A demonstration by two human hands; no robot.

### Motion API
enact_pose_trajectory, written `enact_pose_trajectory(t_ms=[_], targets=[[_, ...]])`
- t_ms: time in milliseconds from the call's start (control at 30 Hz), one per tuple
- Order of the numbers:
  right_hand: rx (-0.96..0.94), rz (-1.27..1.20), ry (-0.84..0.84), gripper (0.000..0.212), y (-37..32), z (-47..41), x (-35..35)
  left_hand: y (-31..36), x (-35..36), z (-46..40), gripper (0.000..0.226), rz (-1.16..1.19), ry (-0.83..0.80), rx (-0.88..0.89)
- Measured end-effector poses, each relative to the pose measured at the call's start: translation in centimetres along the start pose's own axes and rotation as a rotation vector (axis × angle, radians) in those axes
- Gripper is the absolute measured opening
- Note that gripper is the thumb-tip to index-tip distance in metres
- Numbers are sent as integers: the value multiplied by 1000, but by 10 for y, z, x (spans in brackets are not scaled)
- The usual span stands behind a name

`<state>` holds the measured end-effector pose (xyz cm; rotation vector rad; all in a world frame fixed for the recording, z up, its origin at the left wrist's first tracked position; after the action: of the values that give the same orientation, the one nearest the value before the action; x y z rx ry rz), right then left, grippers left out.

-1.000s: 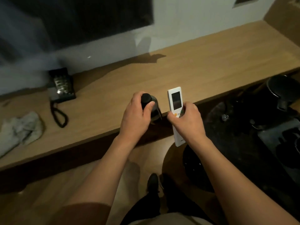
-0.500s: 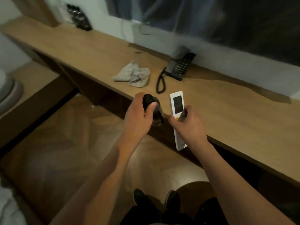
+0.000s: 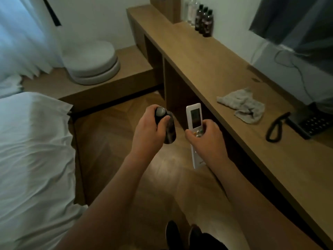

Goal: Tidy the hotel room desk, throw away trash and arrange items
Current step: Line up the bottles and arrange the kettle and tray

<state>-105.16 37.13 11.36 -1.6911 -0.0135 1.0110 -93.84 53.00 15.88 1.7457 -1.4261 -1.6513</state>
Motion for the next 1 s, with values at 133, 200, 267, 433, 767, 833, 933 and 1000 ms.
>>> enact_pose_trajectory(t_ms=[133,200,267,433,767,833,933,1000], targets=[[-11,-3,-42,62,-26,-30,39,-29,-21,-37,26,-23,57,-40],[-32,-2,-59,61,-39,-50,59,-42,-26,-59,27,-38,83,-46],[-56,-4,-75,59,-52,-76,79,-54,-29,-86,26,-53,102,-51],[-103,-30,-99,58,-92,-153,127,-80,-36,-168,23,-91,165,-64],[-144,-48,-146,53,-180,-281,214,-121,-56,-330,25,-97,223,-77],[-155,-42,-159,53,-194,-303,237,-137,-60,-360,26,-94,227,-90],[-164,-35,-163,54,-215,-341,275,-165,-67,-410,30,-103,229,-93],[-169,-27,-149,52,-232,-368,302,-184,-74,-447,30,-112,226,-81]])
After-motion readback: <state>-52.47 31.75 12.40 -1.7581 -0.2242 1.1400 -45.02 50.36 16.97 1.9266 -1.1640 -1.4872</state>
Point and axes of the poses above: each hand's wrist, its own z-axis away from the middle knuckle, its own x-axis out of the palm, y = z × x, the point moved 8 cm from there along -z, towards the middle knuckle, and after that the axes turned 9 degrees about y, right-handed, at the moved point
